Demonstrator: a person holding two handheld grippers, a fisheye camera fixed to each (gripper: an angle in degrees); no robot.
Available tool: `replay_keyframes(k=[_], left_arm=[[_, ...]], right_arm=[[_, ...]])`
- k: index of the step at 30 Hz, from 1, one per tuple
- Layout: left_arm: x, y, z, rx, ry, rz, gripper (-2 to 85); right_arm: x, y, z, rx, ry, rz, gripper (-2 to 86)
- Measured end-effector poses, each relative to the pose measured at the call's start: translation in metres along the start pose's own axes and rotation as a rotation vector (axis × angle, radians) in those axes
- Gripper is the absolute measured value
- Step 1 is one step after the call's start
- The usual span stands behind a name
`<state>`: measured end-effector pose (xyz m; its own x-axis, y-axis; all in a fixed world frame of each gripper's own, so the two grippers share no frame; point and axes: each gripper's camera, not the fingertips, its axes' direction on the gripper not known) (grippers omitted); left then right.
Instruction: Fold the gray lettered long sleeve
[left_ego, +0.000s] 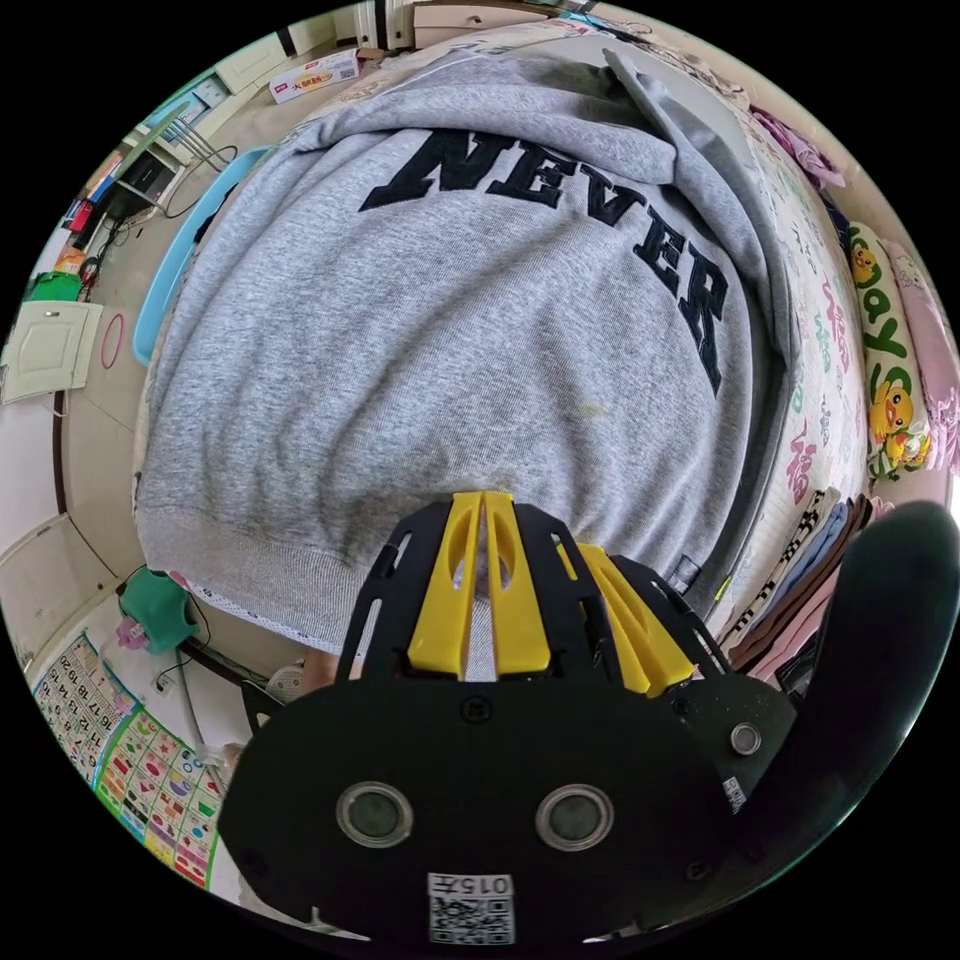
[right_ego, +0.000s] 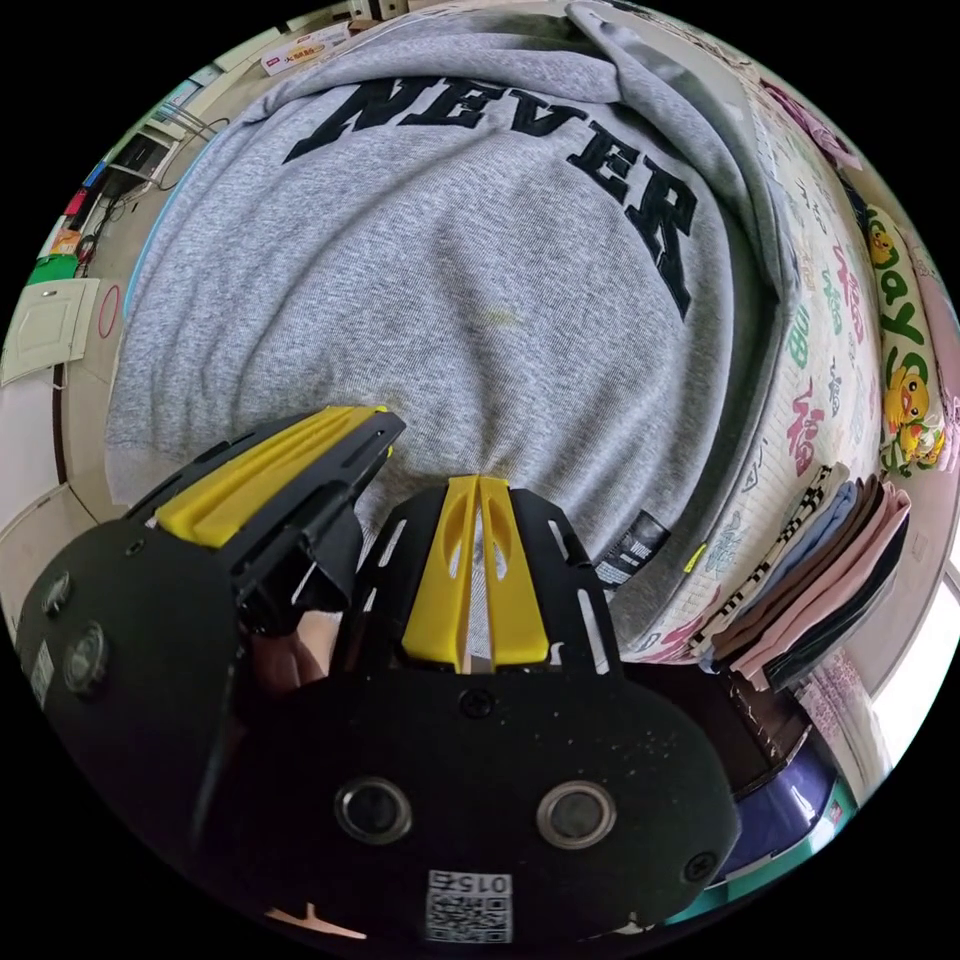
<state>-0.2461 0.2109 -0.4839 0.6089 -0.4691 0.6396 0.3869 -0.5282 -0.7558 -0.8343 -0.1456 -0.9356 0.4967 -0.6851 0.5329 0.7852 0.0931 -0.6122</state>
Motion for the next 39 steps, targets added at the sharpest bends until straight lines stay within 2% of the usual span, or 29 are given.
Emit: replay_keyframes(k=[20, 30, 34, 39], left_arm=[[0.014, -0.005, 0.011, -0.007, -0.009, 0.011, -0.8], [0.011, -0.013, 0.014, -0.019, -0.015, 0.025, -0.7], [0.006, -0.017, 0.015, -0.026, 0.0, 0.05, -0.7], [-0.011, -0.018, 0.016, -0.035, 0.042, 0.135, 0.0]], right_arm=[[-0.008, -0.012, -0.001, -0.011, -0.015, 0.021, -0.9], [-0.017, -0.026, 0.034, -0.071, 0.001, -0.049, -0.8], [-0.012, -0.023, 0.055, -0.045, -0.034, 0.033, -0.8], [-0.008, -0.016, 0.084, 0.005, -0.067, -0.016, -0.9]])
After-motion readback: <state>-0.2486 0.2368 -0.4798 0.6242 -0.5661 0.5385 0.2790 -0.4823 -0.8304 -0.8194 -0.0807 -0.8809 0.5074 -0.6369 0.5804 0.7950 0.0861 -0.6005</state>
